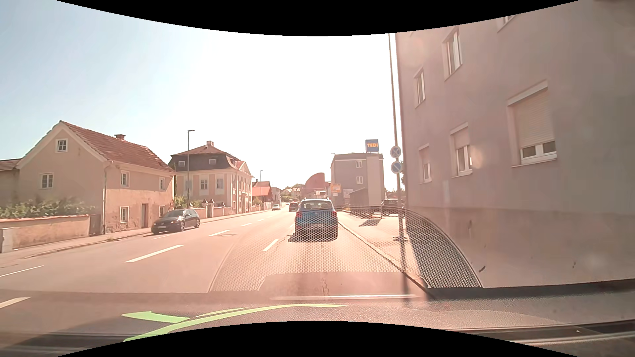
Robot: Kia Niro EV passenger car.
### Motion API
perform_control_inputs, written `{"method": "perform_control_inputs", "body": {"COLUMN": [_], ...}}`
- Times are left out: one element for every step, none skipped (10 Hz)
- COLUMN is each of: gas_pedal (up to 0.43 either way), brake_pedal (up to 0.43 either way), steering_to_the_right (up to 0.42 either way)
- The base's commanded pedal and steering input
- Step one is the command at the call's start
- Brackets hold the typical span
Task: Follow the waypoints while adhering to traffic rules and regulations
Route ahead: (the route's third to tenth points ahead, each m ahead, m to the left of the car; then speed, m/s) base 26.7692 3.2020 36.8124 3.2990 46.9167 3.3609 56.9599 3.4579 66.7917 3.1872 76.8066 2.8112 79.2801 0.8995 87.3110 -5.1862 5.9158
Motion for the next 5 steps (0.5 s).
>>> {"method": "perform_control_inputs", "body": {"gas_pedal": [0.028,0.028,0.028,0.028,0.028], "brake_pedal": [0.000,0.000,0.000,0.000,0.000], "steering_to_the_right": [-0.001,-0.001,-0.001,-0.001,-0.001]}}
